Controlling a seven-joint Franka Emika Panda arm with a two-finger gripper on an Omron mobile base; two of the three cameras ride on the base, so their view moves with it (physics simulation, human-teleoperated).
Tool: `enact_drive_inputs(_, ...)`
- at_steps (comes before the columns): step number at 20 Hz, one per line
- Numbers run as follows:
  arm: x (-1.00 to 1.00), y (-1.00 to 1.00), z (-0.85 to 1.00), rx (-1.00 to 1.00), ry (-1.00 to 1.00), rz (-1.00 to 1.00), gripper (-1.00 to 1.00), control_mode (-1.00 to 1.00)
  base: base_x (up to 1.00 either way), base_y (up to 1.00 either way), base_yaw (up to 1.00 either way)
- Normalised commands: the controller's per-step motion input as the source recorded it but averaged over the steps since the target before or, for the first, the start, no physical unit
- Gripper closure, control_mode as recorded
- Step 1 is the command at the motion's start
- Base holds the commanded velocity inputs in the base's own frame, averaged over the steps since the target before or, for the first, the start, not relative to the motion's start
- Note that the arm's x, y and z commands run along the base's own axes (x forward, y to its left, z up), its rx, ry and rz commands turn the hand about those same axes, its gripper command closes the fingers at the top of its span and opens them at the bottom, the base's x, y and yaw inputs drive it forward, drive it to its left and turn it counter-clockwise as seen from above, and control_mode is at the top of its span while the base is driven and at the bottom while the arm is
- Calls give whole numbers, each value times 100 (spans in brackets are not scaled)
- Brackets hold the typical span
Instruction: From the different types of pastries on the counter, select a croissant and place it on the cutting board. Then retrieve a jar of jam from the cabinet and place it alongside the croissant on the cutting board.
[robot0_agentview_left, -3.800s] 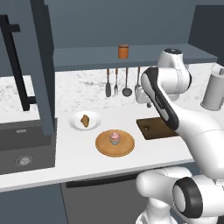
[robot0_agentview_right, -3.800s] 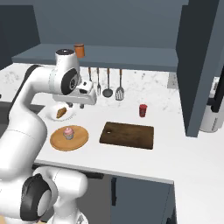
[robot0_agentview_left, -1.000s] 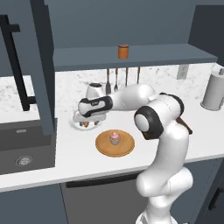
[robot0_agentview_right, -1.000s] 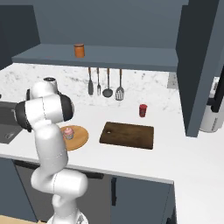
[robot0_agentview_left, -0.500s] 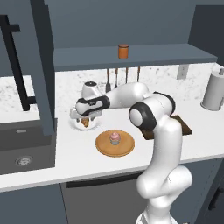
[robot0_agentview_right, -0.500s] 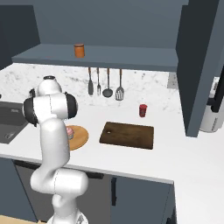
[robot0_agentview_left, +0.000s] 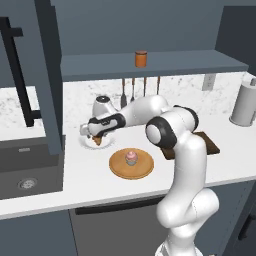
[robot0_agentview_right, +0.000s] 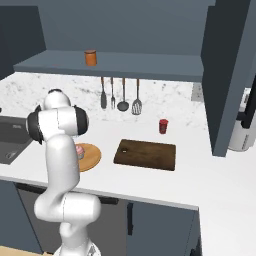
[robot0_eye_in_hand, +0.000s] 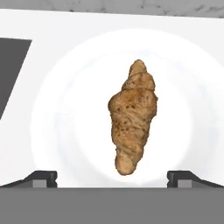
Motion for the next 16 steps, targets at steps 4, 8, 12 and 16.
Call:
enact_drive_inputs(4, 0, -2, -8, 0, -6, -1, -100, -100, 0, 0, 0)
enact_drive_inputs(8, 6, -2, -3, 0, 0, -1, -100, -100, 0, 0, 0)
enact_drive_inputs(12, 13, -17, 0, 0, 0, -3, -100, -100, 0, 0, 0)
enact_drive_inputs(16, 18, -13, 0, 0, 0, -6, -100, -100, 0, 0, 0)
